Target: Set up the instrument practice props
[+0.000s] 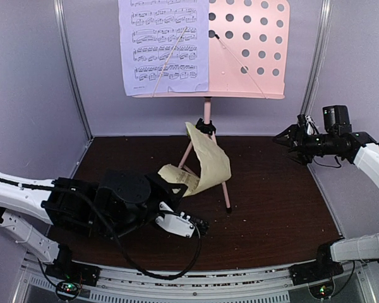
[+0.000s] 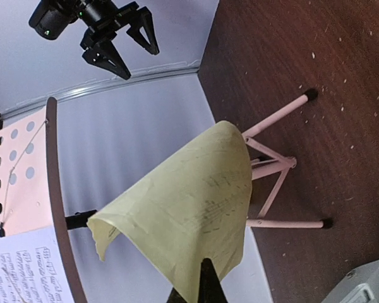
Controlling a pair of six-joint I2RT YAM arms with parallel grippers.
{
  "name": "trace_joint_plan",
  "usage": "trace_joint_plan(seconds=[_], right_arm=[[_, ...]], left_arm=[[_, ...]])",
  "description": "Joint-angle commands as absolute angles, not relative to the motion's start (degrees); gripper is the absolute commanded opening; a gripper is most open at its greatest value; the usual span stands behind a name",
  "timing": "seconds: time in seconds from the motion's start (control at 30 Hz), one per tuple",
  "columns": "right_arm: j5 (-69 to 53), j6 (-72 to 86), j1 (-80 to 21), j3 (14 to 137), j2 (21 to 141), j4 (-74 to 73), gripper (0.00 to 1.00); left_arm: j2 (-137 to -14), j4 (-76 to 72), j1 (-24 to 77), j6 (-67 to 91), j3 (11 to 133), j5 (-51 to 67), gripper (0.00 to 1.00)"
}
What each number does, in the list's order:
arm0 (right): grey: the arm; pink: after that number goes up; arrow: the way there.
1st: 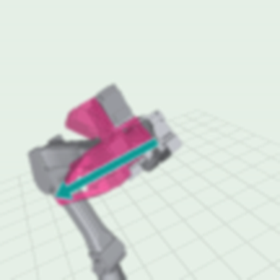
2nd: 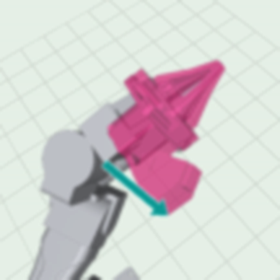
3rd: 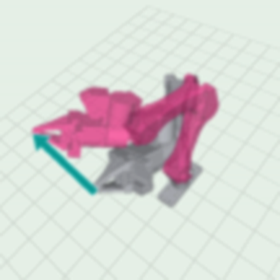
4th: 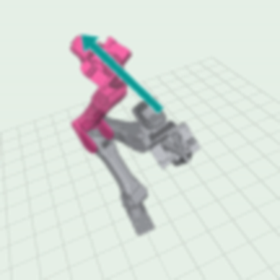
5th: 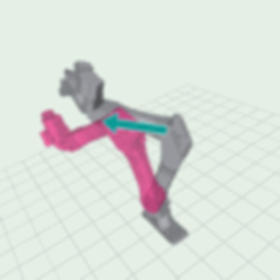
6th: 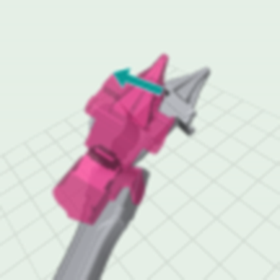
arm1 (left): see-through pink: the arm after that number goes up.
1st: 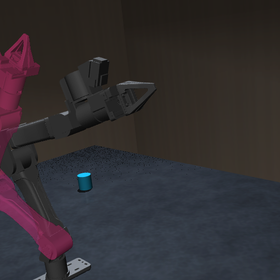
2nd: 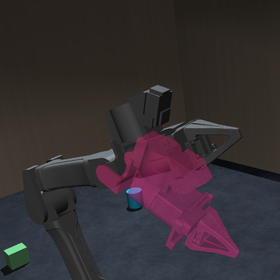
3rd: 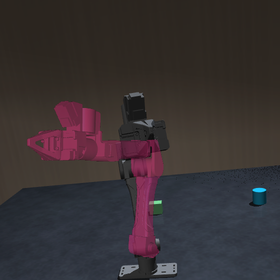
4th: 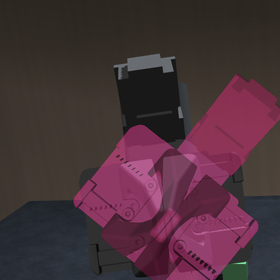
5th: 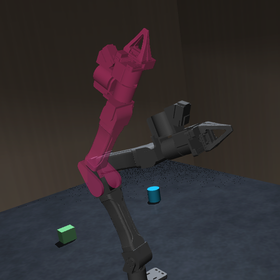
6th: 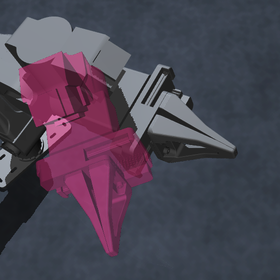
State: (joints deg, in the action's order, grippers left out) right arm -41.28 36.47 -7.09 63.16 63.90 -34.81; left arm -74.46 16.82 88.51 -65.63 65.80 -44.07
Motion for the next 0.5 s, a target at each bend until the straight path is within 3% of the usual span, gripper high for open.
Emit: trace_joint_plan(seconds=[0.0,0.47], right_arm=[[-43.33,37.26,-6.94,64.36,62.84,-32.78,0.79],[-47.36,37.69,-7.08,68.05,64.45,-32.03,0.79]], left_arm=[[-72.93,0.2,89.75,-80.53,62.77,-54.57,0.0],[-71.06,-0.64,94.95,-80.01,61.85,-58.37,0.0]])
